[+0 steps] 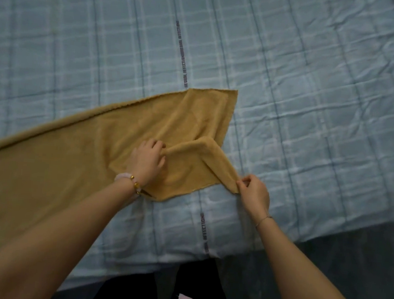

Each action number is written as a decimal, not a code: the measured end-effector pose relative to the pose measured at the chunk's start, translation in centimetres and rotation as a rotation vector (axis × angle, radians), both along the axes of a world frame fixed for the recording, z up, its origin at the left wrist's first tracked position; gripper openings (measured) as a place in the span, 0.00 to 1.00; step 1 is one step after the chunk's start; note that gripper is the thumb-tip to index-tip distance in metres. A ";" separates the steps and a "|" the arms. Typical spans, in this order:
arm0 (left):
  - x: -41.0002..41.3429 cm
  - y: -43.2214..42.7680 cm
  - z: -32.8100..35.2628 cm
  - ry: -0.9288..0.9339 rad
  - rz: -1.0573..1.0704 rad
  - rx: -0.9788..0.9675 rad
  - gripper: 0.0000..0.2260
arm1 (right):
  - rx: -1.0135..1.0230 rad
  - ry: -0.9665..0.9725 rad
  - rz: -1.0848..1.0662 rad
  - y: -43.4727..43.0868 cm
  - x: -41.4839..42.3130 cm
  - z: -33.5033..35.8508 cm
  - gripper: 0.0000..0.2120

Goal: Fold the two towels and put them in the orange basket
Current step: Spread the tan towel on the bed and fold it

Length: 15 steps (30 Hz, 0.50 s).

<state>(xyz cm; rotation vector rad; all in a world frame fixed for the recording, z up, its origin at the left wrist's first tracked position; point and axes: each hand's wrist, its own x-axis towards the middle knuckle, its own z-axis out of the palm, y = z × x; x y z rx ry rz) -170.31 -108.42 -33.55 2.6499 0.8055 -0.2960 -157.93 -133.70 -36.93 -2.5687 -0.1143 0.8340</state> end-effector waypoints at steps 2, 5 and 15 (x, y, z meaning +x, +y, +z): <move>0.0 0.2 -0.1 0.016 0.009 0.002 0.14 | -0.024 -0.014 -0.022 -1.6 0.0 0.1 0.08; -0.6 0.2 -0.1 0.031 0.023 -0.024 0.14 | -0.062 -0.039 -0.061 -3.9 0.0 0.3 0.07; -6.7 -1.9 -0.1 -0.151 0.072 0.012 0.07 | -0.079 -0.069 -0.106 -5.4 1.0 0.4 0.09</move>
